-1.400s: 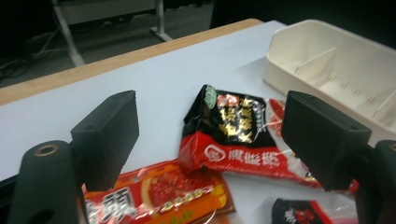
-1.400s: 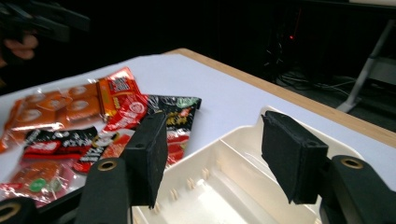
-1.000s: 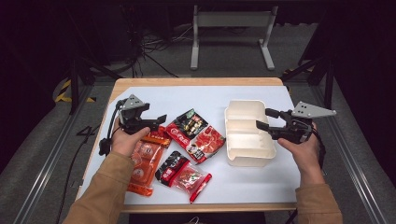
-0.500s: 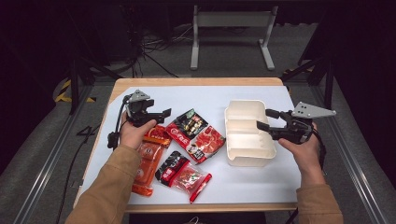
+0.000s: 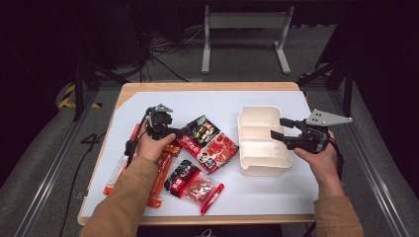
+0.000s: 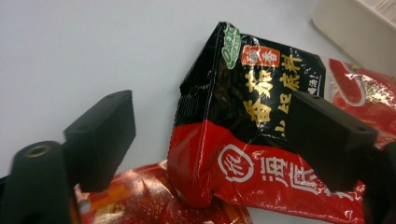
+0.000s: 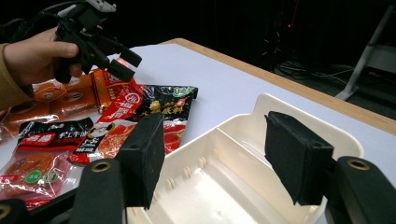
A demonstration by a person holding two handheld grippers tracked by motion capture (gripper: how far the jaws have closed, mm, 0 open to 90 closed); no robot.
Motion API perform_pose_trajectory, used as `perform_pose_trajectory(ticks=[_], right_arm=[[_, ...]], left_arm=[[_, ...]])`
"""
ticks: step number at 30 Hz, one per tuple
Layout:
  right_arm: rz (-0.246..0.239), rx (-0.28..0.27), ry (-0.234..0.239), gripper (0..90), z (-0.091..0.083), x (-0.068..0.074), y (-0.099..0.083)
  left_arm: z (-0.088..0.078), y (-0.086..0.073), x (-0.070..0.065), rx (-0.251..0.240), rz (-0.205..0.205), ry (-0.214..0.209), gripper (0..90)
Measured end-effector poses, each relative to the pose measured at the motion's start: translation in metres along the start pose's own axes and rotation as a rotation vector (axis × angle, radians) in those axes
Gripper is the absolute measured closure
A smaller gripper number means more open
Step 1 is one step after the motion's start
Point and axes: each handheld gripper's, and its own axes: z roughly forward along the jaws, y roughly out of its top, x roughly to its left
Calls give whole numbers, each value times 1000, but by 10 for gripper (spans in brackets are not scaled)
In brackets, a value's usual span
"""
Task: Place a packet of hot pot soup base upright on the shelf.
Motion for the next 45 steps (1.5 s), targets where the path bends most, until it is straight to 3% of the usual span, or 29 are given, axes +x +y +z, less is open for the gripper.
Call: perform_pose_trajectory(ticks=[4,13,17,20,28,32,36,39,45], right_arm=[[1,-2,4,369,1,1,0],[-6,21,11,366,6,3,0],[-10,32,6,362,8,3,-1],[-11,34,4,361,9,3,-1],[-9,41,6,355,11,3,-2],[-16,51,6,352,13,4,-3],[-16,50,6,350,13,4,-2],[-13,53,5,348,13,4,-3],[-16,52,4,348,13,5,-2]], left_arm=[[6,-7,3,47,-11,-37,210],[8,-11,2,93,28,-24,341],[10,-14,2,101,5,-37,390],[12,-15,2,122,-5,-25,420],[18,-16,3,148,-45,-60,425],[21,-16,0,153,-31,-64,557],[19,-15,-1,154,-31,-52,628],[15,-15,0,162,-49,-59,794],[11,-17,-5,138,-51,-40,844]])
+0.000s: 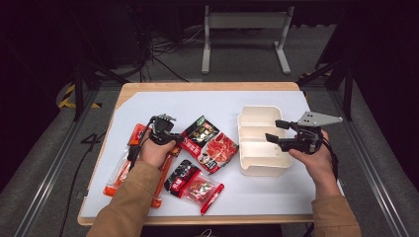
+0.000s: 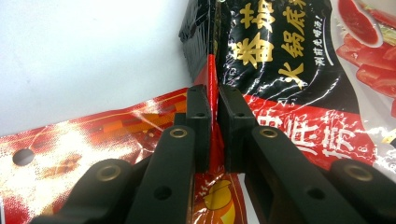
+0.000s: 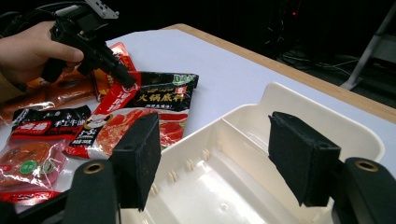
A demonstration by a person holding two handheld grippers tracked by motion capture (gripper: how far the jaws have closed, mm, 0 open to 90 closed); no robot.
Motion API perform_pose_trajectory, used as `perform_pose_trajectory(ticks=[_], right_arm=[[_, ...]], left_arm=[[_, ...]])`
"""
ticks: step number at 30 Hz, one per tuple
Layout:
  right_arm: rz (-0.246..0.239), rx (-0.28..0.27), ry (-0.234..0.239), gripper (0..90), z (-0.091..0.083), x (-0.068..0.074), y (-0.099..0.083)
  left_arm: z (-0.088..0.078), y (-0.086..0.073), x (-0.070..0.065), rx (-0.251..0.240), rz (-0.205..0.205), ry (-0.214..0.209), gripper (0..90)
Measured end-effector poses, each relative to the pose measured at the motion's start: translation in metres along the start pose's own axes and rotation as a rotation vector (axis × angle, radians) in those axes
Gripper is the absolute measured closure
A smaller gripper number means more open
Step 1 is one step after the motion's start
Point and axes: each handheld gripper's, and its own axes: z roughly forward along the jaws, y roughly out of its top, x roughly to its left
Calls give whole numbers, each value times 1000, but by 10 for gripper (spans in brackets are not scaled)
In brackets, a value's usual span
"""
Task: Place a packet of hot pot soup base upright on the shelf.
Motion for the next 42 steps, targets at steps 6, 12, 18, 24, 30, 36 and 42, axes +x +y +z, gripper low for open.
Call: perform_pose_trajectory(ticks=[6,12,18,24,30,36,42], right_arm=[[1,2,-3,347,0,0,0],[2,3,-1,347,0,1,0],[3,-18,1,350,-4,3,4],[-3,-23,2,349,-7,5,6],[-2,-25,5,348,-7,4,6],[-11,-31,7,350,-9,6,9],[-19,-43,14,350,-10,10,13]], left_arm=[[-4,-4,2,-17,-22,-16,849],[-18,-8,-5,-88,-20,-17,855],[-35,-4,-20,-159,22,-2,855],[-56,0,-37,-256,71,11,860],[-73,4,-47,-315,107,10,863],[-94,4,-63,-390,159,22,862],[-110,4,-75,-432,213,11,864]])
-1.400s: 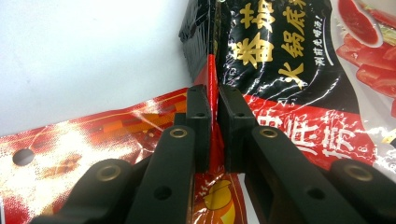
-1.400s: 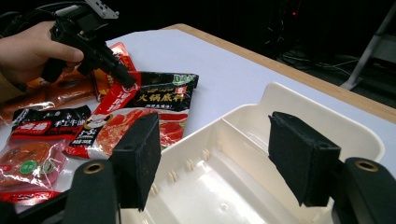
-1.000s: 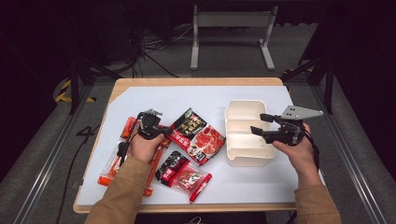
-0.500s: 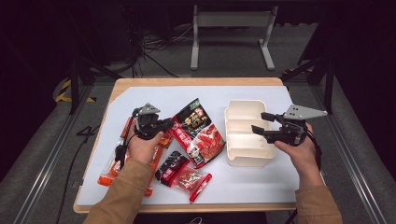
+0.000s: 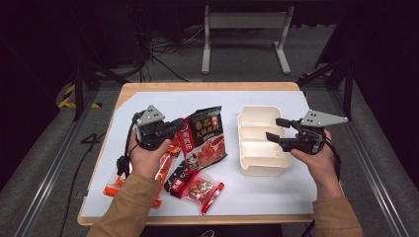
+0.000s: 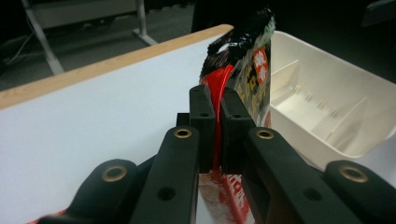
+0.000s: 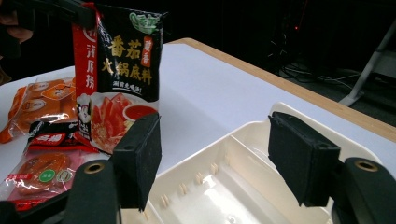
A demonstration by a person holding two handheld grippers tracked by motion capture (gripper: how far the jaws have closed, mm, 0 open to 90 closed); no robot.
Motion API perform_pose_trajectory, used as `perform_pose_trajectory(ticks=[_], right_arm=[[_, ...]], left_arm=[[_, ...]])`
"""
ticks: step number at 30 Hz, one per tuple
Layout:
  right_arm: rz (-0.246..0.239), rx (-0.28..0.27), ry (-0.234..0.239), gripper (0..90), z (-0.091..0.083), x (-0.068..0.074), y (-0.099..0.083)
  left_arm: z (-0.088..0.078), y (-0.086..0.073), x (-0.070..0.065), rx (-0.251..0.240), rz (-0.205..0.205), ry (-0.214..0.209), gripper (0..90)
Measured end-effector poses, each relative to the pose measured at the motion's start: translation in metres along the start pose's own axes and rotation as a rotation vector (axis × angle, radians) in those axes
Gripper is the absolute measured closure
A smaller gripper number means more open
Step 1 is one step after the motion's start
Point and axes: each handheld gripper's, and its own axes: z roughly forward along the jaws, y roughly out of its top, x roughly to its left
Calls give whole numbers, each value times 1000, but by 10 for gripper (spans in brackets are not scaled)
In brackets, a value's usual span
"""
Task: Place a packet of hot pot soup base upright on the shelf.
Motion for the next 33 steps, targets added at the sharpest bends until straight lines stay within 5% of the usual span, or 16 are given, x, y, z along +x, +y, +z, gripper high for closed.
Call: perform_pose_trajectory(ticks=[16,23,33], right_arm=[[-6,19,23,371,8,18,17],[-37,51,113,368,33,37,41],[-77,66,214,368,60,51,83]], left_arm=[[-32,17,-9,-88,87,-71,865],[-44,22,-6,-105,126,-86,865],[-48,21,-4,-112,128,-117,864]])
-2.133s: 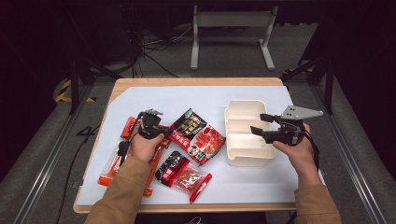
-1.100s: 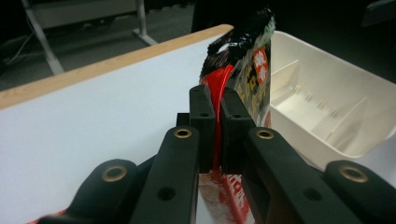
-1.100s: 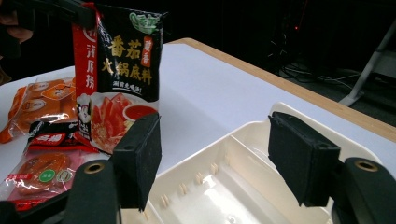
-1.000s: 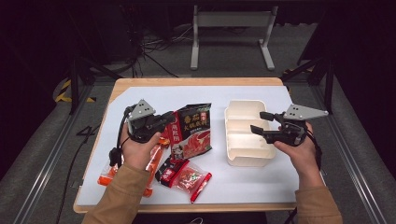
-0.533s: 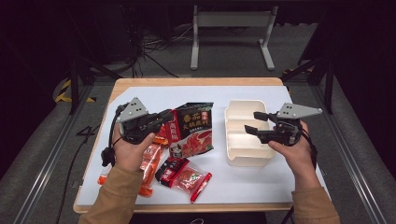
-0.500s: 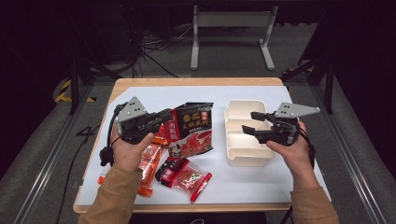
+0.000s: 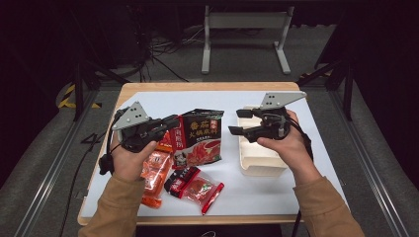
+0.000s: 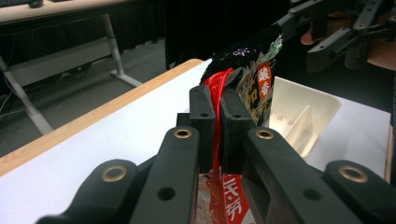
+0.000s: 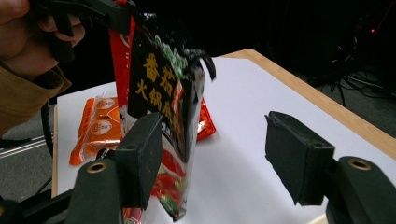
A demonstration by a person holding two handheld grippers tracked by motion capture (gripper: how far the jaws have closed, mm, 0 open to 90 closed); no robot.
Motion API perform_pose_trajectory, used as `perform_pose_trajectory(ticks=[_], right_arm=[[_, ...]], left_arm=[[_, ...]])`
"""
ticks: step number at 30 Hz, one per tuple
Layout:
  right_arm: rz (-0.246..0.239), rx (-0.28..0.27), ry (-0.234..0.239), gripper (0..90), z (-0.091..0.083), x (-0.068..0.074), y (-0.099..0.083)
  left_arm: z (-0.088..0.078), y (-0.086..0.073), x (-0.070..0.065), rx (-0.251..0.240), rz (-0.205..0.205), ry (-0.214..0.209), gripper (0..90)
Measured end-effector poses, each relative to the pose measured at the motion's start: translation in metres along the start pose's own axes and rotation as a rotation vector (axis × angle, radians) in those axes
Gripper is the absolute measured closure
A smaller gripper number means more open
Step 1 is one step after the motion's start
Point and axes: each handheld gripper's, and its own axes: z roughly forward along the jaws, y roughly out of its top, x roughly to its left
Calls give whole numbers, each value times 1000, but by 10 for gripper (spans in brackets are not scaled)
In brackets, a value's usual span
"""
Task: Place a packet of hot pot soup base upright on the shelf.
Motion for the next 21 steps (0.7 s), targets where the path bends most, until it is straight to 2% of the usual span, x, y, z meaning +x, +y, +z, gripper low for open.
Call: perform_pose_trajectory(ticks=[3,6,9,13,16,21], right_arm=[[3,0,31,360,8,2,11],[4,3,41,357,12,3,15],[6,29,55,355,22,5,21],[11,44,70,355,30,6,24],[30,25,99,363,40,8,25],[23,33,112,360,51,11,26]], left_arm=[[-1,0,0,-2,2,-1,864],[-1,1,-2,-3,3,-5,864],[-1,1,-2,-4,5,-8,863],[-1,2,-2,-5,6,-14,863],[0,2,-3,-2,8,-20,863],[1,2,-5,-2,15,-30,863]])
